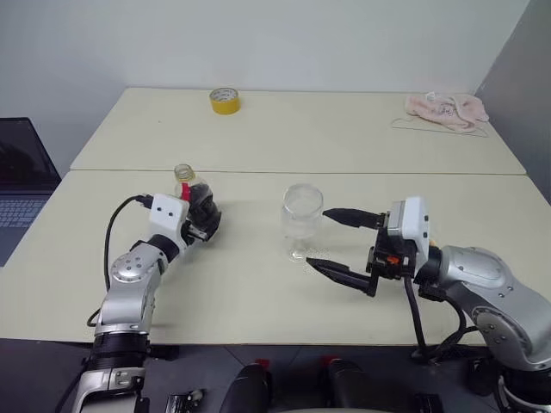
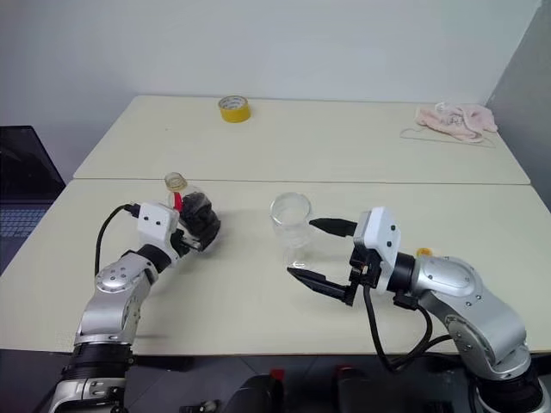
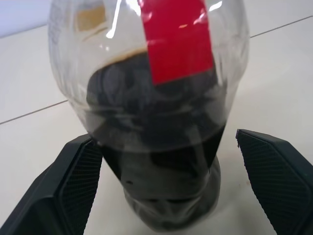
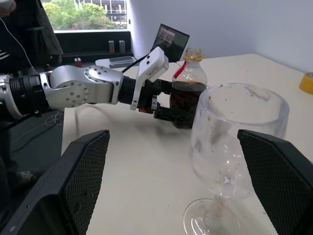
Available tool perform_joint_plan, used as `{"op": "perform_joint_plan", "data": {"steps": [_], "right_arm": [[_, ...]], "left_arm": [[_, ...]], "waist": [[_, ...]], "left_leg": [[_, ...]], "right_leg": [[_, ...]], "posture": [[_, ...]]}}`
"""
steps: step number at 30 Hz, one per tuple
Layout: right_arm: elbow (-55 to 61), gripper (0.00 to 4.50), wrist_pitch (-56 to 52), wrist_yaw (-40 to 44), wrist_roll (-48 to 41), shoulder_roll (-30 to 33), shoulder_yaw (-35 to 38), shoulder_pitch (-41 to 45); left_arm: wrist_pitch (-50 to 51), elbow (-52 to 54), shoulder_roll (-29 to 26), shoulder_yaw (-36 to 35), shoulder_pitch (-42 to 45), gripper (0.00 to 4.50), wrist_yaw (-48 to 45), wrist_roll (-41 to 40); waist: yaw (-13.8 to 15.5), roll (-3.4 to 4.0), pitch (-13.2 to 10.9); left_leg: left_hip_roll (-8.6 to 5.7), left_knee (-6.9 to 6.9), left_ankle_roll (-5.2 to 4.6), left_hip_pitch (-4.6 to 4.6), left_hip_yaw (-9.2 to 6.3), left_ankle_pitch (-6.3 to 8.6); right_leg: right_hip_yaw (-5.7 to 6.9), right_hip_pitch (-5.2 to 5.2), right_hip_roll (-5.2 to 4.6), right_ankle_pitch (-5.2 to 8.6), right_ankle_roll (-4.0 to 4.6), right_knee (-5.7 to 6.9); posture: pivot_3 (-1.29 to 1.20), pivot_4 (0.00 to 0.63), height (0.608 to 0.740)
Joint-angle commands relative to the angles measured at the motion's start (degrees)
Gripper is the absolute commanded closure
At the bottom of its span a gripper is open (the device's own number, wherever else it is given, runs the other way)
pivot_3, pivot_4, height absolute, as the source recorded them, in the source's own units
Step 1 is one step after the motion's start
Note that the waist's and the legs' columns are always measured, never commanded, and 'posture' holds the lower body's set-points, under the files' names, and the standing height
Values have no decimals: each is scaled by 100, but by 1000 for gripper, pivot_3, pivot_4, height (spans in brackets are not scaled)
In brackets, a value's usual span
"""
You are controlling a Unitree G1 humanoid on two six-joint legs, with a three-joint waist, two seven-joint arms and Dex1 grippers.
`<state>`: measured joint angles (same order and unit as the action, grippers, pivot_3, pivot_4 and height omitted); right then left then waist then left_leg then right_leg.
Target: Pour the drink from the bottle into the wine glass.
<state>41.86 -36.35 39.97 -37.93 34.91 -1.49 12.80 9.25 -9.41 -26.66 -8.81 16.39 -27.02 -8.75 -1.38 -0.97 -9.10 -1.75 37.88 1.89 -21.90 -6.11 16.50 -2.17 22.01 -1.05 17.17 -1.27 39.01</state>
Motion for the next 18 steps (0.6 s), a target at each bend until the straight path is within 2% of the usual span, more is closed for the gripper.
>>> {"op": "perform_joint_plan", "data": {"steps": [1, 6, 10, 14, 18], "right_arm": [[316, 0, -94, -78, -284, 98, 229, 138], [324, 0, -143, -166, -365, 147, 267, 180], [307, 0, -139, -210, -386, 150, 258, 217], [311, 0, -133, -230, -388, 162, 258, 216], [326, 0, -153, -272, -371, 276, 402, 84]], "left_arm": [[-214, -54, -48, 12, 139, 892, -44, 38], [-329, -226, -52, 38, 215, 2535, -40, 51], [-391, -283, -42, 25, 228, 3491, -23, 42], [-431, -279, -44, 0, 200, 3628, -8, 25], [-307, 283, -20, 120, 239, 3628, 20, 36]], "waist": [[-2, 0, 0], [-1, 0, 0], [-3, 0, 0], [-2, 0, 0], [-1, -2, -1]], "left_leg": [[0, 0, 0, 0, 1, 0], [0, 1, 0, 0, 0, 0], [0, 0, 0, 0, 0, 0], [0, 0, 0, 0, 0, 0], [0, 1, 0, -1, 0, 0]], "right_leg": [[-1, 0, 0, 0, 0, 0], [0, 0, 0, 0, 0, 1], [0, 0, 0, 0, 0, 1], [0, 0, 0, 0, 0, 1], [0, 1, 0, 0, 0, 1]], "posture": [[0, 150, 740], [0, 150, 740], [0, 150, 740], [0, 150, 740], [0, 150, 740]]}}
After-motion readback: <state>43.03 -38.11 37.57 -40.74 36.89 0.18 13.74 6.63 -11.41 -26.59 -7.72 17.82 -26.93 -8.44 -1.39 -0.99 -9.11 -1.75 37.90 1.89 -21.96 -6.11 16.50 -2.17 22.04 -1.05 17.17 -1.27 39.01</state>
